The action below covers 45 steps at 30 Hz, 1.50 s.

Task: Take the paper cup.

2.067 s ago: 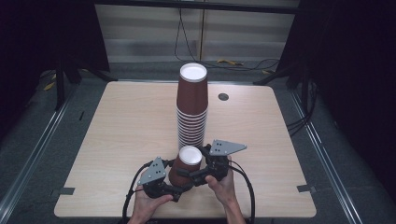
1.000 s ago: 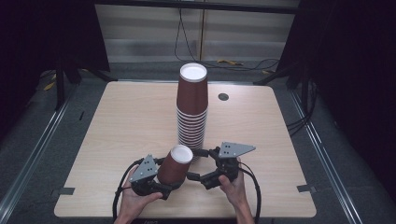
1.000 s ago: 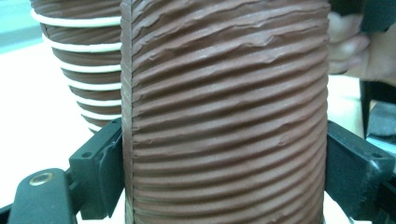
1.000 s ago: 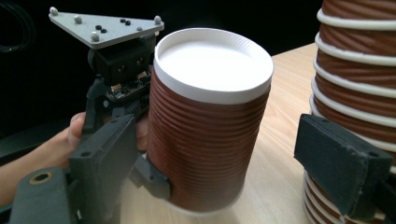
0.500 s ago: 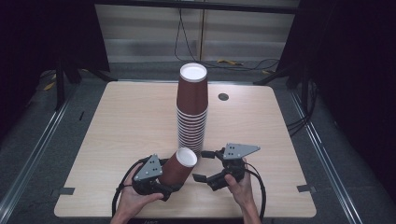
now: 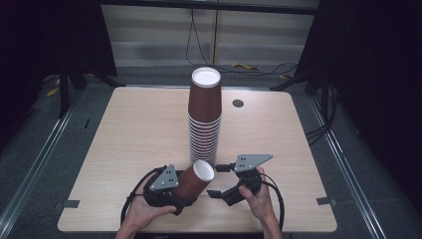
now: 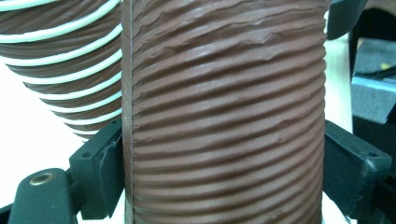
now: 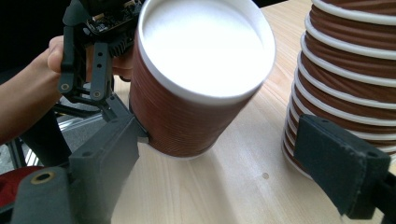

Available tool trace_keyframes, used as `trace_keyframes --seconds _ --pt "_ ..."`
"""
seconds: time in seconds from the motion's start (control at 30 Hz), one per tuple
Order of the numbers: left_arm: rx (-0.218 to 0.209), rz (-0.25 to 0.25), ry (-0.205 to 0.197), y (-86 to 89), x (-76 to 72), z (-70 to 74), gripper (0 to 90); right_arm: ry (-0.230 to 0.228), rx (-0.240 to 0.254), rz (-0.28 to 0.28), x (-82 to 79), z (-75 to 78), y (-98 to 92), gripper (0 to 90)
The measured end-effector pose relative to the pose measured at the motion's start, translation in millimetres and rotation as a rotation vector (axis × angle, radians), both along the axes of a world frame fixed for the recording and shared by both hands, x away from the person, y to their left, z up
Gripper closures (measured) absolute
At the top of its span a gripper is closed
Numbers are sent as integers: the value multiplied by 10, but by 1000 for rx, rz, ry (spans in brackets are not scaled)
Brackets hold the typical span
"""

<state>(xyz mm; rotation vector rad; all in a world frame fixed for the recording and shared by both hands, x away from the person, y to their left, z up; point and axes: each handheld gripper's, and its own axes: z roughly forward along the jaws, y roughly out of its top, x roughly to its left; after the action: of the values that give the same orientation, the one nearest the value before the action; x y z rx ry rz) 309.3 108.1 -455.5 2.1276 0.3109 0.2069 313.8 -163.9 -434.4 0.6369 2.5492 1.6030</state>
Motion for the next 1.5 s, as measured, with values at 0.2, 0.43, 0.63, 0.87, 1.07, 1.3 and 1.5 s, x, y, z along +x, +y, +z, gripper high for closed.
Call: trace_keyframes --seconds 0.2,0.43,0.63,0.87,1.07,1.3,1.5 --pt "32 -2 2 -17 22 28 142 3 -46 4 -4 -2 -11 141" --pt "88 -13 1 -58 45 39 143 -18 -97 6 6 -7 -15 166" --pt "135 -17 2 -69 67 83 143 3 -126 19 24 11 -19 155" --pt "197 -55 1 -131 87 148 143 4 -145 42 57 39 18 150" --pt "224 -67 12 -165 99 127 143 4 -161 64 63 48 26 143" --pt "287 -91 10 -218 127 153 143 14 -239 88 80 59 86 172" --pt "315 -98 13 -251 126 131 143 6 -285 96 99 79 114 172"
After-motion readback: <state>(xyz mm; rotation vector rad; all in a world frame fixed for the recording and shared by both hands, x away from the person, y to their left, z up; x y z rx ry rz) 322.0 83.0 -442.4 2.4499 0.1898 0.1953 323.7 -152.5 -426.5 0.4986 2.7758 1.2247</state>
